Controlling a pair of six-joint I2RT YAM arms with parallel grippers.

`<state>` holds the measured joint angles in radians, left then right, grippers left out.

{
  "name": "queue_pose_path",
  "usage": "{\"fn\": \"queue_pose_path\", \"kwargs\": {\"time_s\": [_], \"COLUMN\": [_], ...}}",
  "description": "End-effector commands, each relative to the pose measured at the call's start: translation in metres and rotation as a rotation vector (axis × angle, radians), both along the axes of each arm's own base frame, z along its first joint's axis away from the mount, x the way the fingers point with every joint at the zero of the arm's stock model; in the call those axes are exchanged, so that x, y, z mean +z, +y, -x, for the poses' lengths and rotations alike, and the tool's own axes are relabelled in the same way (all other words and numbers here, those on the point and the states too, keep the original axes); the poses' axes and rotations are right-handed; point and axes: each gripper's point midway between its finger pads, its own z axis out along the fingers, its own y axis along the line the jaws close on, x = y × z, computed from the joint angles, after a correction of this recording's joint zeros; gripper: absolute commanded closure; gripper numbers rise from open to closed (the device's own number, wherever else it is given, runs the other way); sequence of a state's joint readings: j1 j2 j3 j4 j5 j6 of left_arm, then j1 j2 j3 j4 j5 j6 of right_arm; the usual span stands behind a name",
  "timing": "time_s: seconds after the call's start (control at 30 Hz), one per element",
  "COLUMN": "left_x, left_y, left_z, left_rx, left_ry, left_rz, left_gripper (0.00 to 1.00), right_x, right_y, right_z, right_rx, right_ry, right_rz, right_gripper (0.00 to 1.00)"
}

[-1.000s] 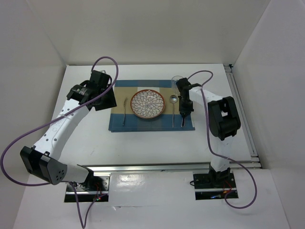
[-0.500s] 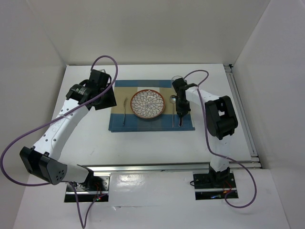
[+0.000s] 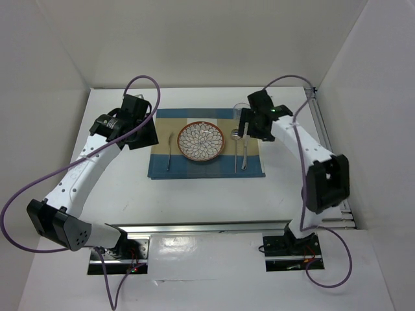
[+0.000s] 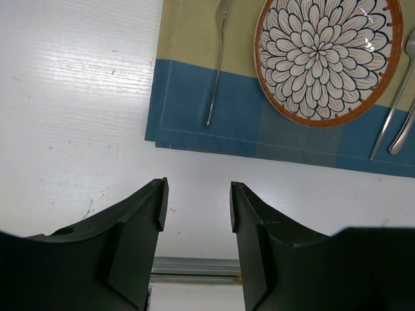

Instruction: Set the dinner table for one person

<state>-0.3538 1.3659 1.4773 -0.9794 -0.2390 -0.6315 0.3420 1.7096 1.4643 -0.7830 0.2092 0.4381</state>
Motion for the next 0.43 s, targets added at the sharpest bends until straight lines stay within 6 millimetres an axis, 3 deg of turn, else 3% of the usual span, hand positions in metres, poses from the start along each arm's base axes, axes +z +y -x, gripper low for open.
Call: {"fn": "queue_pose_path", "kwargs": {"time_s": [0.0, 0.13, 0.23, 0.4], "left_x": [0.020, 0.025, 0.029, 0.031], "left_y": [0.004, 0.001, -0.001, -0.003], "left_z": [-0.002, -0.004, -0.004, -0.005], "left_rx": [0.004, -0.001, -0.007, -0.014], "left_ry": [-0.057, -0.072, -0.088, -0.103], "left_rz": [0.007, 0.021, 0.034, 0.048], "left_gripper": [0.41, 0.41, 0.40, 0.37], "right_x": [0.046, 0.051, 0.067, 0.074], "right_y": [-0.029, -0.056, -0.068, -0.073], "right_z": [0.028, 0.049, 0.065, 0.080], "right_rx": [-0.137, -0.264, -0.305, -0.275], "right_ry": [-0.109, -0.148, -0.215, -0.273], "right_rz": [-0.057, -0.096, -0.112, -0.113], "right_gripper": [0.01, 0.00, 0.00, 0.00]}}
